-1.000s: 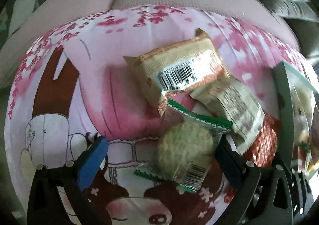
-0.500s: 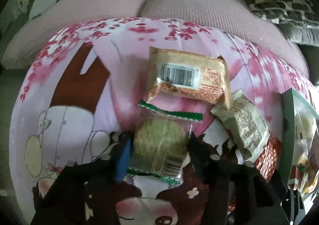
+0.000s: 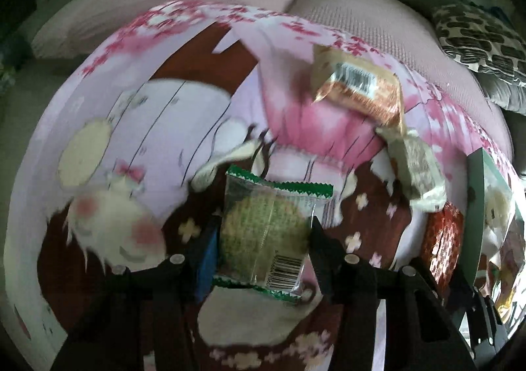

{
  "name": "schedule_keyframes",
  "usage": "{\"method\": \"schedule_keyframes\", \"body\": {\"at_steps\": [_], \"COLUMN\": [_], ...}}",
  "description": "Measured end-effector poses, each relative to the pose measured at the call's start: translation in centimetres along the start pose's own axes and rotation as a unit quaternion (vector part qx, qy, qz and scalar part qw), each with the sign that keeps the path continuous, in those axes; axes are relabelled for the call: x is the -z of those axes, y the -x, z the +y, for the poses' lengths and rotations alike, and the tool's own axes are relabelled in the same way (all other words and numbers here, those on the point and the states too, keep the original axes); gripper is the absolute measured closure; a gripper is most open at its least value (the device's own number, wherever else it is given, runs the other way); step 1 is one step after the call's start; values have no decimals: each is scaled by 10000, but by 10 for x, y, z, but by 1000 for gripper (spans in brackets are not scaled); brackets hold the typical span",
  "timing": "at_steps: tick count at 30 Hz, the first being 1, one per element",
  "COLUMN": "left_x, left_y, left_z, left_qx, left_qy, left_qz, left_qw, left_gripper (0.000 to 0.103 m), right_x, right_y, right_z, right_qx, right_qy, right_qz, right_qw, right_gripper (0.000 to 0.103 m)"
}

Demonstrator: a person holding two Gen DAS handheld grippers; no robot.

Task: Organize snacks
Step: 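Lift the round cake and red wafer pack and carry both over the tray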

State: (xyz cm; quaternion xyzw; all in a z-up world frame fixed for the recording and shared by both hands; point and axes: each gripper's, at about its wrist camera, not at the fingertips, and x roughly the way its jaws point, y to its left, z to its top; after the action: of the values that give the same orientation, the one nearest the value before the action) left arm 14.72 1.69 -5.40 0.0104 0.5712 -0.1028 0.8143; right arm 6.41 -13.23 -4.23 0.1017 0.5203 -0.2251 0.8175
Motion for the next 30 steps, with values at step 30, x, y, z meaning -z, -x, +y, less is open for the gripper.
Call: {"method": "schedule_keyframes", "body": {"at_steps": [30], "left_x": [7], "left_y": [99], "left_z": [-21], "left_qx": [400], "left_qy": [368], "left_qz": [-1270], "left_qw": [9904], "left_gripper": [51], "right_x": [24], "right_y": [100], "right_z": [-58], "right_qx": [-1565], "right_qy": [-497], "right_qz": [-1098], "right_qw": [9803], "right_gripper": [53]}}
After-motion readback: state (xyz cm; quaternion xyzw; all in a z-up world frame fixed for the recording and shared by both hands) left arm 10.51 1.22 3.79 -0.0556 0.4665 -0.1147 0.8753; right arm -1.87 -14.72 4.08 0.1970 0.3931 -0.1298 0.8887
